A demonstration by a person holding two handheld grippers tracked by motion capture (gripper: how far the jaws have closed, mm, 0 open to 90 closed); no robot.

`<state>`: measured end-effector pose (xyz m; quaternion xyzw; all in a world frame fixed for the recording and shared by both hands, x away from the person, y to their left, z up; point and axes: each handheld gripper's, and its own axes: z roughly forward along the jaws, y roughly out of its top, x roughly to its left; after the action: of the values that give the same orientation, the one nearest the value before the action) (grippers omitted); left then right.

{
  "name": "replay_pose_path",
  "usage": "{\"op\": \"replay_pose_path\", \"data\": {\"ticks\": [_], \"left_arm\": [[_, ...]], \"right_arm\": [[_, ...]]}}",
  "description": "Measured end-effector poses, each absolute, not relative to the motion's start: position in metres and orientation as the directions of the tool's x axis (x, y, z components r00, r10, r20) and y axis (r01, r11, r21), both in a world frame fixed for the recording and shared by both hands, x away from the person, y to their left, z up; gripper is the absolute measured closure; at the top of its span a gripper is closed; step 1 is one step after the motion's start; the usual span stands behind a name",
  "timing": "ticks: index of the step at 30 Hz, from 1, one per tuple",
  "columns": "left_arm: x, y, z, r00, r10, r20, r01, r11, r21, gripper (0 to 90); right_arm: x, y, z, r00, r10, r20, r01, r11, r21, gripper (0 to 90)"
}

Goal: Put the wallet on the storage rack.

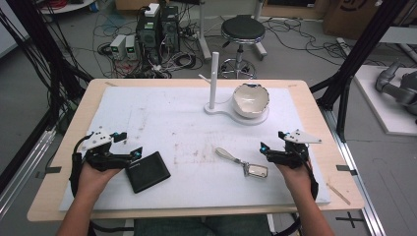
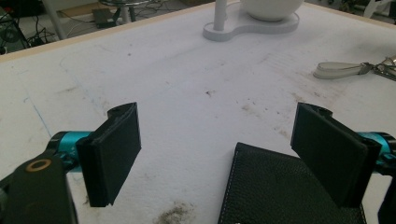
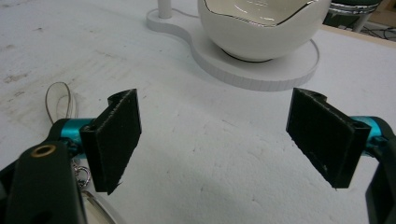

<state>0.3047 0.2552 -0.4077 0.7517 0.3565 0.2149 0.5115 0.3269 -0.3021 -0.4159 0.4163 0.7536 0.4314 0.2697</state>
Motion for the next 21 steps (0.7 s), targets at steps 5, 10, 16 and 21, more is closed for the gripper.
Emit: {"op": "replay_pose_path", "data": {"ticks": [5,10,16,21], "left_arm": [[0.303,0.257,-0.408,0.649,0.76,-0.041,0.318,-0.222,0.922,16.0],[0.298,0.262,-0.408,0.646,0.76,-0.062,0.323,-0.199,0.925,16.0],[0.285,0.276,-0.409,0.62,0.782,-0.056,0.332,-0.197,0.922,16.0],[0.271,0.289,-0.411,0.587,0.808,-0.05,0.341,-0.191,0.921,16.0]], "right_arm": [[0.327,-0.298,-0.415,-0.517,0.854,-0.051,0.386,0.287,0.877,18.1],[0.33,-0.291,-0.415,-0.531,0.846,-0.043,0.389,0.289,0.875,18.1],[0.339,-0.268,-0.412,-0.579,0.814,-0.047,0.366,0.312,0.877,18.1],[0.347,-0.243,-0.412,-0.62,0.782,-0.063,0.353,0.35,0.868,18.1]]}}
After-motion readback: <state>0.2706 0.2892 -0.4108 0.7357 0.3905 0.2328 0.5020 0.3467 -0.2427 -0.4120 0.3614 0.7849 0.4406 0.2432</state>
